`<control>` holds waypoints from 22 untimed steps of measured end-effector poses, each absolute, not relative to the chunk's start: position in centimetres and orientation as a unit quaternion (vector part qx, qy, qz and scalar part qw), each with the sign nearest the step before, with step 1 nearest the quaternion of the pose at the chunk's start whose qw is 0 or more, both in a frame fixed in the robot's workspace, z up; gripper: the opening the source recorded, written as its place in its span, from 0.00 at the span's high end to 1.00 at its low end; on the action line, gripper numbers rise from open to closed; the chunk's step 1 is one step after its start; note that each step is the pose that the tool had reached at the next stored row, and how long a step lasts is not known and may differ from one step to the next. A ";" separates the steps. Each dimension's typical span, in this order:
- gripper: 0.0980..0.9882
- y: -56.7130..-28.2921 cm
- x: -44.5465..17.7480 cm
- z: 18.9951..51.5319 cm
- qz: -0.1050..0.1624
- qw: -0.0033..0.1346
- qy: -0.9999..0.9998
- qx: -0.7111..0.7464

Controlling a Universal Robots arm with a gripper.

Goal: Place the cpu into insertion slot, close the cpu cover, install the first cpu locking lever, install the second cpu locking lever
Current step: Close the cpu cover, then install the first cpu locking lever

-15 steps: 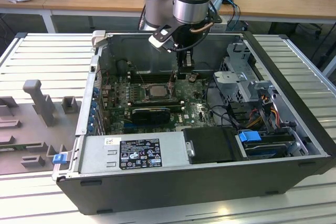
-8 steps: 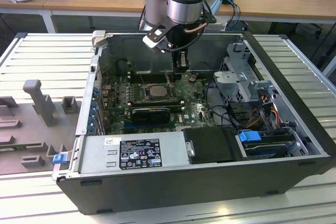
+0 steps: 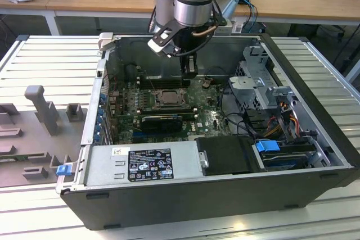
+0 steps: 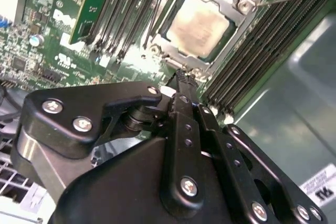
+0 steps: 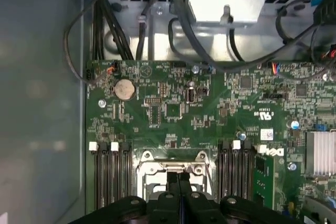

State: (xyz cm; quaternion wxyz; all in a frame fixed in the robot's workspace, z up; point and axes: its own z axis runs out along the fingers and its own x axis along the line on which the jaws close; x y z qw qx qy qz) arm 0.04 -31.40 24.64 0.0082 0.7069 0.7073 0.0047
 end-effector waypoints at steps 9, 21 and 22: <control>0.99 -31.4 -2.9 23.7 0.007 0.006 0.708 0.706; 0.99 -31.4 -3.9 23.7 0.007 0.006 0.708 0.706; 0.99 -31.4 -3.9 23.7 0.007 0.006 0.708 0.706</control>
